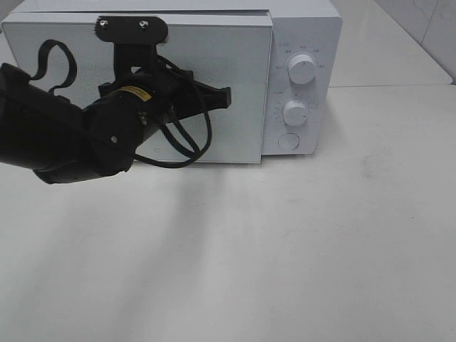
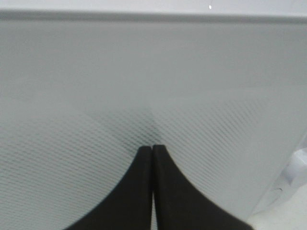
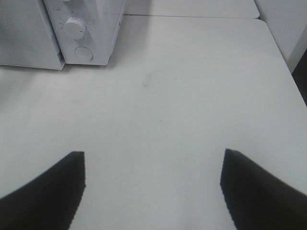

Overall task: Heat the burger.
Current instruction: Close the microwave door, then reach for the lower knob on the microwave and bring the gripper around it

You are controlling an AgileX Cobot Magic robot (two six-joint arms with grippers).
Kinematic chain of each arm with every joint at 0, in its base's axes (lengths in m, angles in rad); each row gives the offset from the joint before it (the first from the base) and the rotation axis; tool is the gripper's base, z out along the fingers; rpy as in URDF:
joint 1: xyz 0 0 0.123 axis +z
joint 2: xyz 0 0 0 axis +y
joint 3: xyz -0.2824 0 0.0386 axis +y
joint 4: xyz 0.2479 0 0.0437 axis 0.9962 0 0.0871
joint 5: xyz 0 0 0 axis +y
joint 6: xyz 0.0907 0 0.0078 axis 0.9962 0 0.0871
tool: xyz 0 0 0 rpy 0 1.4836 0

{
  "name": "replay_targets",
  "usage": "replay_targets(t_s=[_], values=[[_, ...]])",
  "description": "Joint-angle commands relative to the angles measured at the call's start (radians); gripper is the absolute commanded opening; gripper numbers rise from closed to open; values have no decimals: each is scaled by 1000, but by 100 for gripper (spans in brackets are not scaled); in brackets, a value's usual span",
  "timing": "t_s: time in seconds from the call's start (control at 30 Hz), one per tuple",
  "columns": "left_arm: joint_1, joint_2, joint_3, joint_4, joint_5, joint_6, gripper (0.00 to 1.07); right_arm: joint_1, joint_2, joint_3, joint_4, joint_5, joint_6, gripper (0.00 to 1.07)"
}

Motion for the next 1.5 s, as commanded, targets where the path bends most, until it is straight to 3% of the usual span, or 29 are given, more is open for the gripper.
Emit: replay_targets(t_s=[0.03, 0.1, 0.3, 0.5, 0.63, 0.8, 1.0, 1.03, 1.07, 1.13, 1.17, 1.2, 1.23, 1.27, 1.3, 1.43, 1.5], values=[[5, 37, -82, -48, 4, 21, 0, -4, -27, 3, 1, -13, -1, 76], [5, 46, -96, -59, 8, 26, 0, -4, -27, 3, 1, -13, -1, 76], [5, 87, -183, -163, 31, 125, 0, -4, -27, 3, 1, -13, -1, 76], [11, 106, -228, -162, 53, 132, 0, -4, -27, 3, 1, -13, -1, 76], [7, 98, -223, -163, 82, 162, 0, -4, -27, 3, 1, -13, -1, 76], [-27, 65, -193, -234, 150, 198, 0, -4, -27, 3, 1, -13, -1, 76], [-64, 17, -88, -259, 206, 219, 2, -4, -27, 3, 1, -13, -1, 76], [-71, -9, -56, -259, 244, 219, 10, -4, -27, 3, 1, -13, -1, 76], [-71, -9, -56, -259, 244, 219, 10, -4, -27, 3, 1, -13, -1, 76], [-71, -39, -30, -258, 347, 226, 41, -4, -27, 3, 1, -13, -1, 76], [-71, -39, -30, -258, 347, 226, 41, -4, -27, 3, 1, -13, -1, 76], [-71, -58, -24, -262, 425, 229, 75, -4, -27, 3, 1, -13, -1, 76], [-70, -66, -22, -263, 474, 230, 90, -4, -27, 3, 1, -13, -1, 76], [-70, -66, -22, -263, 474, 230, 90, -4, -27, 3, 1, -13, -1, 76], [-70, -87, -22, -261, 568, 236, 101, -4, -27, 3, 1, -13, -1, 76], [-70, -110, -22, -233, 654, 245, 99, -4, -27, 3, 1, -13, -1, 76], [-70, -132, -22, -170, 726, 245, 99, -4, -27, 3, 1, -13, -1, 76]])
